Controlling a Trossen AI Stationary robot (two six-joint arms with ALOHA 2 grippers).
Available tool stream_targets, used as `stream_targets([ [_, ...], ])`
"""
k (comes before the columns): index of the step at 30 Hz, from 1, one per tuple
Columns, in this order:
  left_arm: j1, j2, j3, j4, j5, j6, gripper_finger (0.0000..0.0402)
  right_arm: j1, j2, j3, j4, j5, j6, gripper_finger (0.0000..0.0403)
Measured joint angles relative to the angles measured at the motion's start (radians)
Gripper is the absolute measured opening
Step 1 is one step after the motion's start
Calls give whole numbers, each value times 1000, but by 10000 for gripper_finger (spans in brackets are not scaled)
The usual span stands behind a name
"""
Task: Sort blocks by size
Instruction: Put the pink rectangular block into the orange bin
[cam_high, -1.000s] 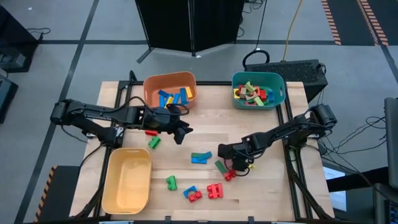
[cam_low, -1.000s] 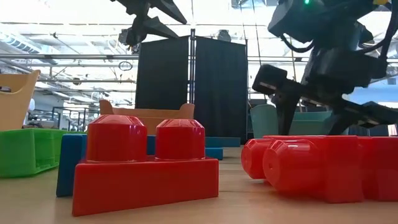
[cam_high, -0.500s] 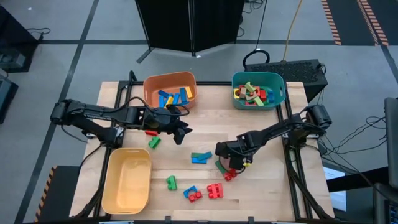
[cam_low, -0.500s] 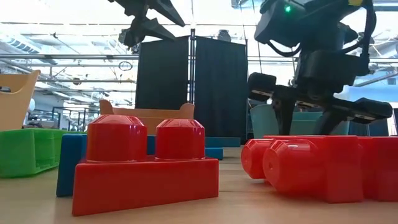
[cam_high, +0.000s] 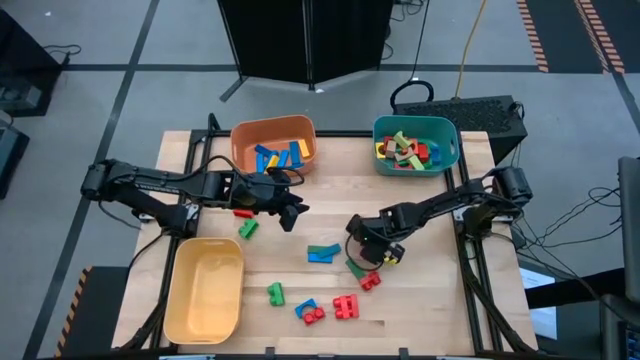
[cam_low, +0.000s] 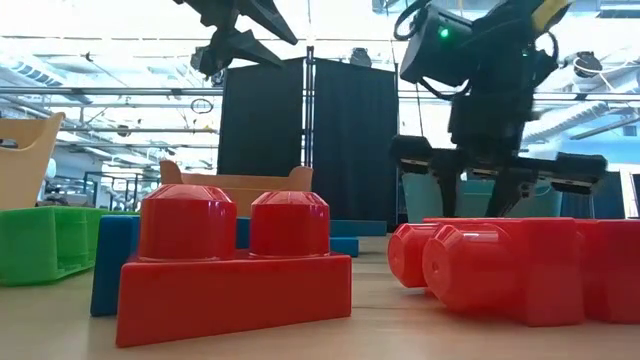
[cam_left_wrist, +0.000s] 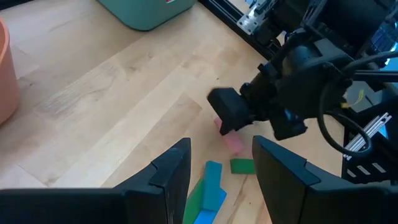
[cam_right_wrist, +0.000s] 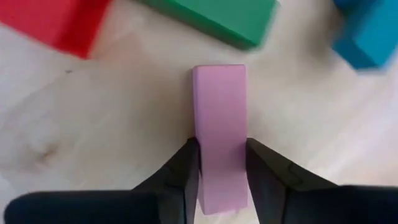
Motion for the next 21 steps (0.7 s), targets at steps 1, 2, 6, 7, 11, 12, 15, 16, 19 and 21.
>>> stream_targets([
  [1, 0, 0, 0, 0, 0, -10, 166, -6, -8, -1, 5, 3, 38, 102],
  [2, 3, 0, 0, 0, -1, -25, 167, -14, -13, -3, 6, 7, 73, 103],
  [6, 34, 0, 0, 0, -2, -153, 167, -46, -54, 13, 35, 31, 227, 96],
  [7, 45, 0, 0, 1, 1, -193, 167, -53, -66, 24, 40, 49, 260, 94],
  [11, 94, 0, 0, 5, 80, -290, 167, -82, -97, 78, 41, 110, 349, 94],
  [12, 104, 0, 0, 6, 98, -306, 167, -88, -106, 94, 47, 125, 366, 94],
  [15, 128, 0, 0, 8, 138, -314, 167, -109, -116, 161, 52, 154, 408, 95],
  [16, 135, 0, 0, 7, 149, -315, 167, -116, -116, 185, 50, 154, 423, 95],
  [19, 154, 0, 0, 8, 177, -340, 177, -129, -116, 250, 56, 154, 465, 95],
  [21, 163, 0, 0, 8, 196, -355, 195, -136, -117, 286, 62, 155, 480, 95],
])
